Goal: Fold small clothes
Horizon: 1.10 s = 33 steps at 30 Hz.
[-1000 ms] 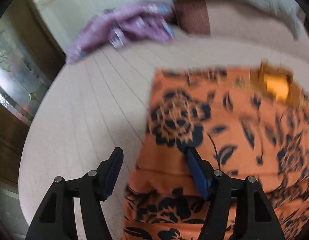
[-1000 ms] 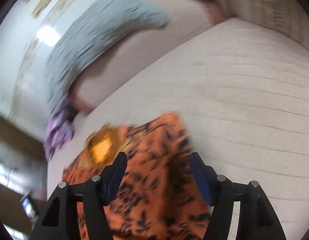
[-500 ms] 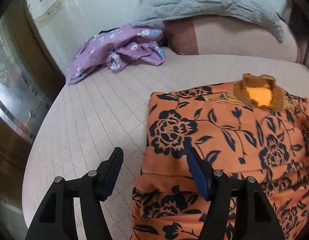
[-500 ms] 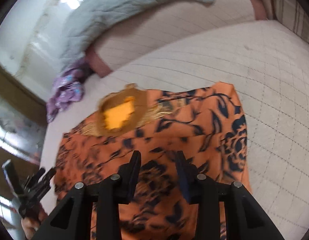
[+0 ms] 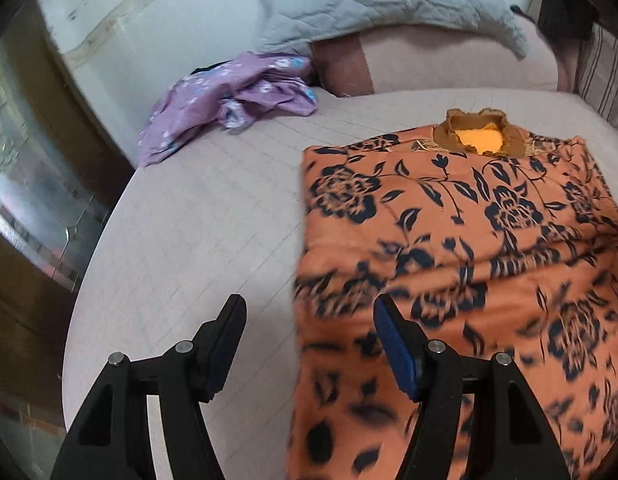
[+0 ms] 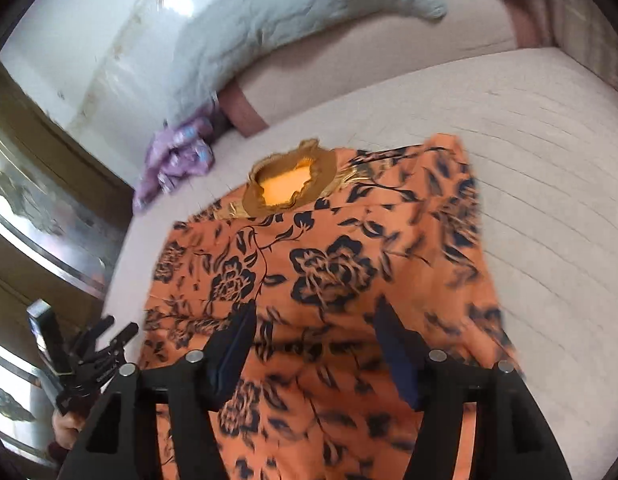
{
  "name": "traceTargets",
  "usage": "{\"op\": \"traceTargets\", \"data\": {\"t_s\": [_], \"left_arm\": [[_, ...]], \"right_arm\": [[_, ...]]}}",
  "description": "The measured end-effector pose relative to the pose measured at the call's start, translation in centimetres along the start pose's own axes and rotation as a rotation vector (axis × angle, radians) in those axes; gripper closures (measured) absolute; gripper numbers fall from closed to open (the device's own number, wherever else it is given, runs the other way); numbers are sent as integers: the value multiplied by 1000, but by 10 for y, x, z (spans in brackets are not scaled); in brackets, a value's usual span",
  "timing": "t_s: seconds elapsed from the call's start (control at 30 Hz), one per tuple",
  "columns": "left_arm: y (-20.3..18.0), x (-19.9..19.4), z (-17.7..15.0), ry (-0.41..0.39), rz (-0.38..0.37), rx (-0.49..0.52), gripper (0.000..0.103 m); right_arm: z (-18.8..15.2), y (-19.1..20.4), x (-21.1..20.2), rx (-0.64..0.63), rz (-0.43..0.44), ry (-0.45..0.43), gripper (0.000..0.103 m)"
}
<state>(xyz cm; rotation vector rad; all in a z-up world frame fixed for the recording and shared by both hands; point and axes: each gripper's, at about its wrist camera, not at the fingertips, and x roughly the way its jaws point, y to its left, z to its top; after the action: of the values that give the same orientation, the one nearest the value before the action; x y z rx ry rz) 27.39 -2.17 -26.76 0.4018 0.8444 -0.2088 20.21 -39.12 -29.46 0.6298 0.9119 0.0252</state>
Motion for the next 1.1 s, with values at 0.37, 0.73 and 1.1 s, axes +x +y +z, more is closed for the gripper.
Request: {"op": "traceTargets", "data": {"t_s": [0.37, 0.73, 1.1], "left_arm": [[45, -42, -110, 83, -85, -185, 32], [42, -29, -144, 238, -244, -288, 79], [48, -38, -142, 197, -273, -321, 32]], "right_arm": [[-108, -87, -90, 199, -63, 15, 34], [-177, -74, -70, 162, -179, 162, 54], [-151, -52, -117, 88, -56, -31, 93]]}}
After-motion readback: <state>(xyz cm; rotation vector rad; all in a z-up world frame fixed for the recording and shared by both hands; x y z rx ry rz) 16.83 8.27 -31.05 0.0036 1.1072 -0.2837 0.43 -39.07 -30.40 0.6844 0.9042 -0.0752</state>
